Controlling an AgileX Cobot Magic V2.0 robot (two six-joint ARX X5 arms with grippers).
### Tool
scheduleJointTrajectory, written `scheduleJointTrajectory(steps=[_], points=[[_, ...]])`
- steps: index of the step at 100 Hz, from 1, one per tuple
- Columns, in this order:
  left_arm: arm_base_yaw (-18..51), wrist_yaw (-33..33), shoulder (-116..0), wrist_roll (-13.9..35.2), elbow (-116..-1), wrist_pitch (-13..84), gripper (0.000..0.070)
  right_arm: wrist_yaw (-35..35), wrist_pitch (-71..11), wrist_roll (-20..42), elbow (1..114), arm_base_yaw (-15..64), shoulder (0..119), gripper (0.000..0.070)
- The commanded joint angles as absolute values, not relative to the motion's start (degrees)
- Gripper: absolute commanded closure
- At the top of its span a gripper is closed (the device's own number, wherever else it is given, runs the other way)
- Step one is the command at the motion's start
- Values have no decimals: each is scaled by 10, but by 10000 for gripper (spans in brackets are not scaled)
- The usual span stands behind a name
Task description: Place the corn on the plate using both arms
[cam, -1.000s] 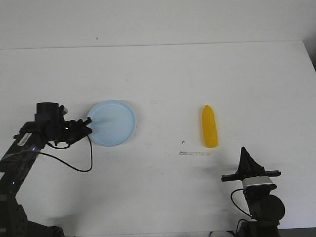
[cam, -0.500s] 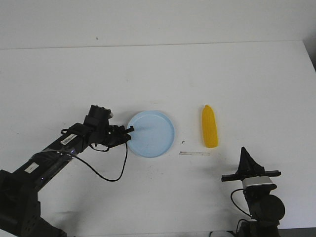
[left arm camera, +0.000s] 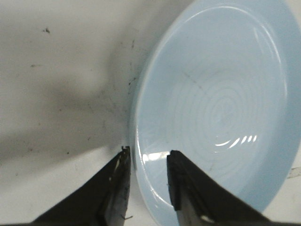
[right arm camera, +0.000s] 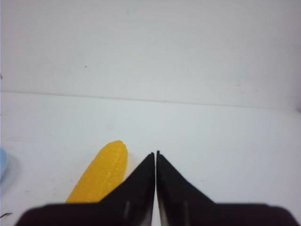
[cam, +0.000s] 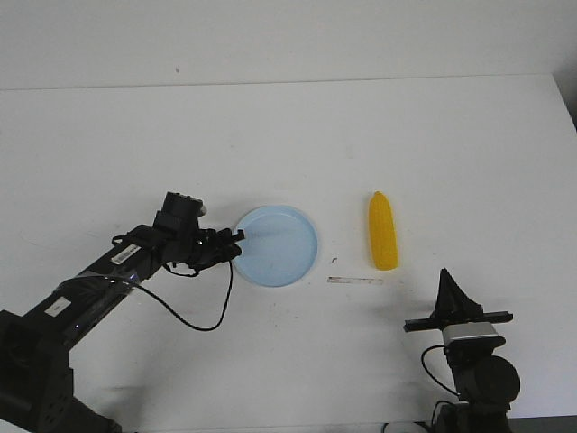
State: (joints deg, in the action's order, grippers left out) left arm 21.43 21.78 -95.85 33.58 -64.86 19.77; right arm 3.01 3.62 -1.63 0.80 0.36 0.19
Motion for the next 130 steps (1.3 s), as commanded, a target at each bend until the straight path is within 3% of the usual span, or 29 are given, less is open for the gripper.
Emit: scheduleJointTrajectory(steps=[1,13,25,39,56,70,96,130], points=[[216,219,-941,319,-655,196,533,30,43,-9,7,4,1,693],[208,218,-898,317,-655,190,535,30,43,-9,7,4,1,694],[187,218,-848,283,-641,149,557,30,43,-9,7,4,1,694],[158,192,-781,204,-580,30,700,30,43,-9,7,4,1,694],[108,121,-686,87,-474,-133,699,30,43,-9,7,4,1,694],[70,65,-609,33,-409,-182,699,30,43,-9,7,4,1,694],[-5,55,-475,20,-295,-198,699,30,43,-9,7,4,1,694],[-19,55,-292,20,-207,-162,699,30,43,-9,7,4,1,694]])
